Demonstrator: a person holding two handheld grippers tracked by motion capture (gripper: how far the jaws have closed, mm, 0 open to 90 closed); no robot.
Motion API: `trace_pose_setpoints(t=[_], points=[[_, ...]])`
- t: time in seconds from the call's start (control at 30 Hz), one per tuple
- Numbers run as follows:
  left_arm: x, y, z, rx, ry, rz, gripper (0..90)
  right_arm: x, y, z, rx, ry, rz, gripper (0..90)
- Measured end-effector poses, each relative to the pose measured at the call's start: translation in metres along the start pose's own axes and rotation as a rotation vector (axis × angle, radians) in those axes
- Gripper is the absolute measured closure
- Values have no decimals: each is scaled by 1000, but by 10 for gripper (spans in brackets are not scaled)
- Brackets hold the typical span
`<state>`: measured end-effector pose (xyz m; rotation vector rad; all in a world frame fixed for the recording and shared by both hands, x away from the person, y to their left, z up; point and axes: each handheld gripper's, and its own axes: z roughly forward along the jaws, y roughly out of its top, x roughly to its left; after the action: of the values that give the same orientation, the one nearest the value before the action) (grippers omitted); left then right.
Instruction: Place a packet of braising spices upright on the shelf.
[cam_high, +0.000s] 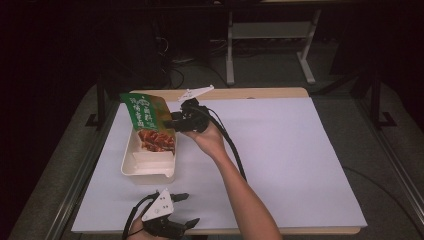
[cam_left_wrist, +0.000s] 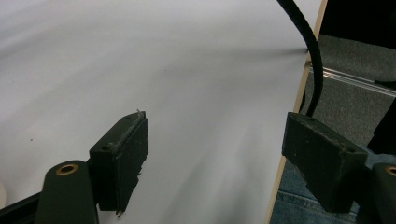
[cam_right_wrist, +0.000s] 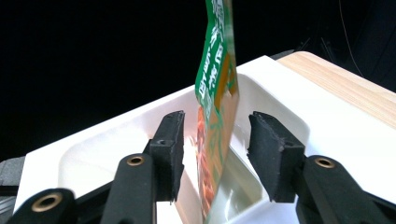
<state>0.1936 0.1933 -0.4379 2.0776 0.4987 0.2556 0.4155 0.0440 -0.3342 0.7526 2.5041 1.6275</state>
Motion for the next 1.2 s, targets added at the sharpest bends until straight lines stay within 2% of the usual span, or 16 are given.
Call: trace_pose_setpoints(t=[0.53, 0.8, 0.9, 0.97, 1.17, 1.2], points=[[2, 0, 2, 20, 6, 10, 221, -3, -22, -51, 32, -44, 1, 440], [3, 0, 3, 21, 9, 5, 221, -3, -30, -68, 40, -54, -2, 387], [3, 0, 3, 2, 12, -7, 221, -1, -33, -73, 41, -51, 4, 368], [4, 0, 3, 6, 7, -16, 221, -1, -35, -77, 46, -51, -1, 360], [3, 0, 3, 2, 9, -8, 221, 0, -41, -84, 57, -47, 8, 330], [3, 0, 3, 0, 11, -8, 220, 0, -43, -87, 61, -58, -2, 325]])
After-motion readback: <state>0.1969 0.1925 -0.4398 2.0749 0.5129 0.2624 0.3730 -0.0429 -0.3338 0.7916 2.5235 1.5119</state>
